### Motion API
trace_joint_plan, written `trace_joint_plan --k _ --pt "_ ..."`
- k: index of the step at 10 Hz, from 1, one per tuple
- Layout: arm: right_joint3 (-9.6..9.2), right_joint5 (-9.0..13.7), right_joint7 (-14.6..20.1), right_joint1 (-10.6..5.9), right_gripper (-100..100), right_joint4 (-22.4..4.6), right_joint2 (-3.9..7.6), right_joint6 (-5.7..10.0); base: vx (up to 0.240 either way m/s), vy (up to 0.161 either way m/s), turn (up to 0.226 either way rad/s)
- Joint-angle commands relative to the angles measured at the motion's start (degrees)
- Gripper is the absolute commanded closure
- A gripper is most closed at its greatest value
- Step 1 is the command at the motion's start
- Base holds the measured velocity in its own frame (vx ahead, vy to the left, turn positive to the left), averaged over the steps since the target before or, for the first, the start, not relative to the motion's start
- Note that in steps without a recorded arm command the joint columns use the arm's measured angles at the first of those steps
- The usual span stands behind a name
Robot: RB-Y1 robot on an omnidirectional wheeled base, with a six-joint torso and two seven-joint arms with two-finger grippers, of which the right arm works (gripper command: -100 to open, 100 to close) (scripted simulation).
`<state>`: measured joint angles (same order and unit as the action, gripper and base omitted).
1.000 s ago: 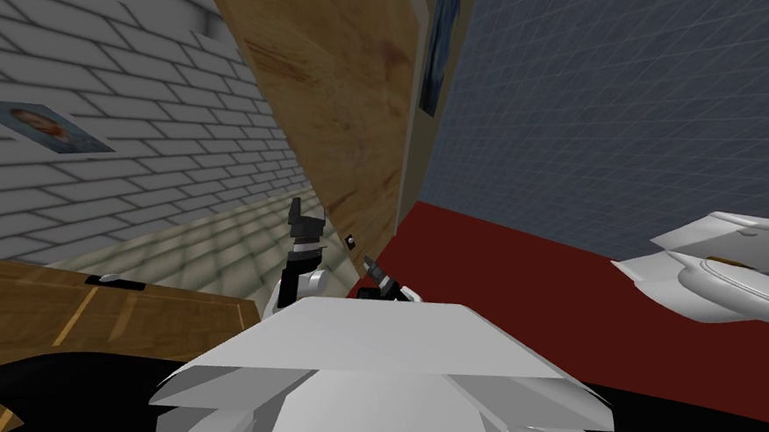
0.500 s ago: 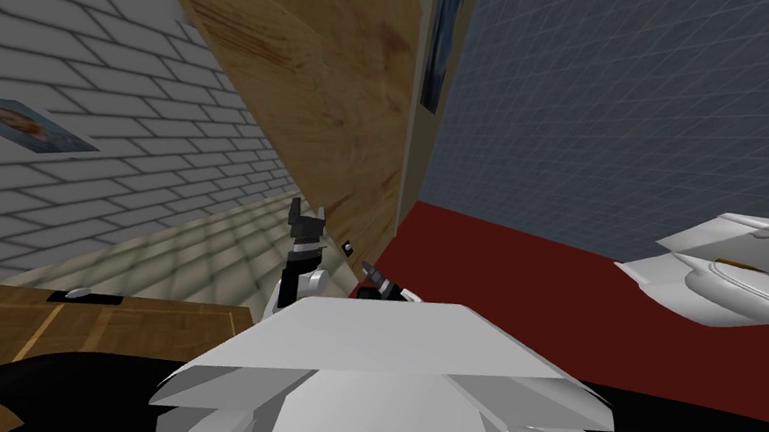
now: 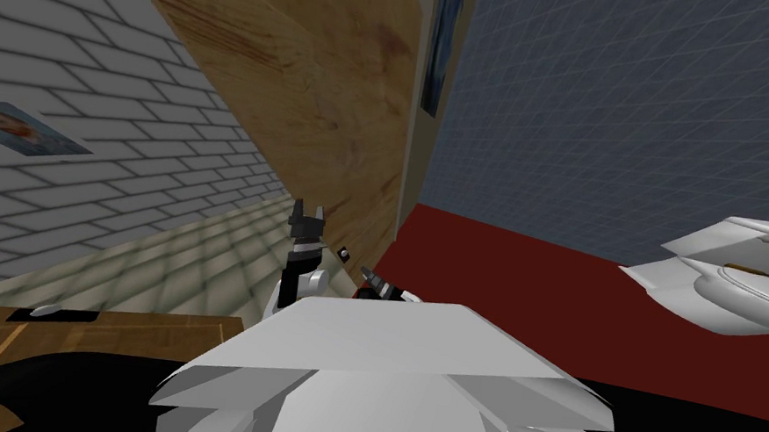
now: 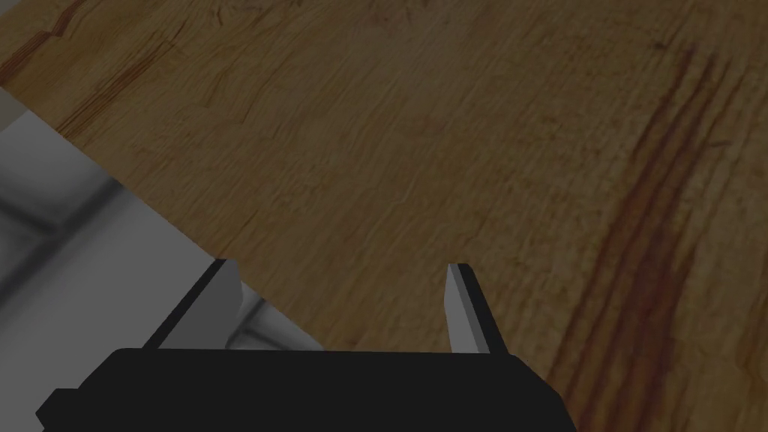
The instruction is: Push the door open
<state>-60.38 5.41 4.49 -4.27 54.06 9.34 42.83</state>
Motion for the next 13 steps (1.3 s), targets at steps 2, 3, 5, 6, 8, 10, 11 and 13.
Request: trace_joint_plan --k 2,3,5,6,8,10,11,13 --pt "-0.7 0.0 0.0 -0.33 -100 -0.8 -0.01 0.15 0.088 0.012 -0.009" --pt "-0.51 -0.1 -0.1 -0.37 -100 -1.3 -0.29 0.31 0.049 0.105 0.04" --pt "-0.24 -0.1 -0.1 -0.37 -100 -1.8 -0.57 0.47 0.098 0.142 0.016" --pt "-0.13 -0.1 -0.2 -0.37 -100 -1.9 -0.68 0.53 0.087 0.158 0.023" --pt "0.29 -0.1 -0.3 -0.36 -100 -2.6 -1.13 0.78 0.118 0.195 0.024" --pt "0.68 -0.2 -0.4 -0.35 -100 -3.2 -1.54 1.01 0.154 0.187 0.049" --pt "0.83 -0.2 -0.5 -0.35 -100 -3.5 -1.7 1.1 0.102 0.196 0.027" --pt "0.89 -0.2 -0.5 -0.4 -100 -3.7 -1.79 1.18 0.068 0.122 0.021"
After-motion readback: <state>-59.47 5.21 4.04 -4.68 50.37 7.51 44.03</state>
